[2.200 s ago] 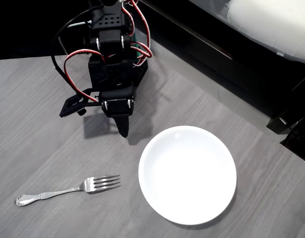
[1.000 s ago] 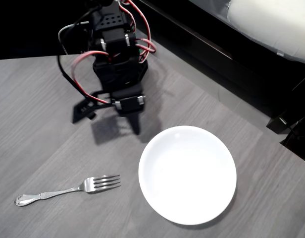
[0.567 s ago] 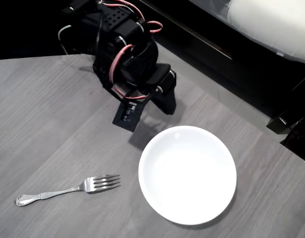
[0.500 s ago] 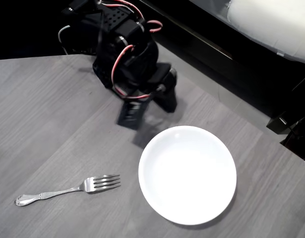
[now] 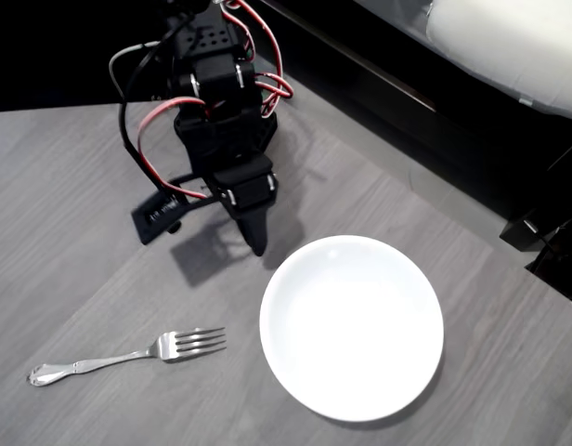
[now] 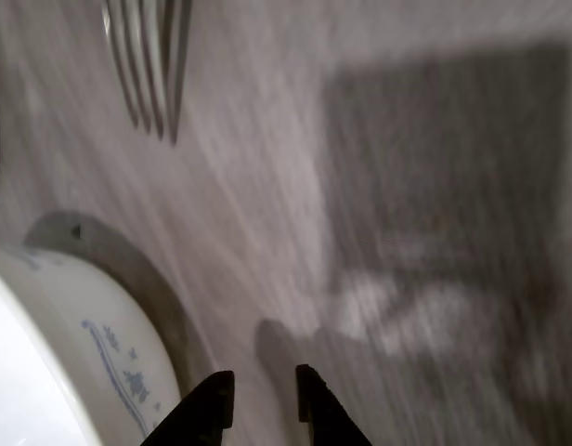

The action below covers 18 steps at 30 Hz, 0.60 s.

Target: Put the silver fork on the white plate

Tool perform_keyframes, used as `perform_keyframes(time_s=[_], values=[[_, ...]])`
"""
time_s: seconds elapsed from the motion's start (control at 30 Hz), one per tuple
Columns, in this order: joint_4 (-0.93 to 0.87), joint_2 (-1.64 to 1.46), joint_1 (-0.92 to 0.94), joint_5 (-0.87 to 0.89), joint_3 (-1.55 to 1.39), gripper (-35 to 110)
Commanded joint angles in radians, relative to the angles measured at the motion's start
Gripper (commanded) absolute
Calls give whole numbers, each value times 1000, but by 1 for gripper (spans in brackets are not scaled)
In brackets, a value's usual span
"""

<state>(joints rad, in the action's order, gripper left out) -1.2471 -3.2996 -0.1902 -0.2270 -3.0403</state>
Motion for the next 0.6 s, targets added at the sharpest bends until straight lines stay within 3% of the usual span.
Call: perform_keyframes(time_s=[0.0, 0.1, 0.3, 0.4, 0.57], values=[[15, -12, 43, 21, 5, 6], [29, -12, 80, 54, 6, 2], [64, 81, 252, -49, 149, 0], [130, 531, 295, -86, 407, 0], [52, 1318, 368, -117, 956, 4]])
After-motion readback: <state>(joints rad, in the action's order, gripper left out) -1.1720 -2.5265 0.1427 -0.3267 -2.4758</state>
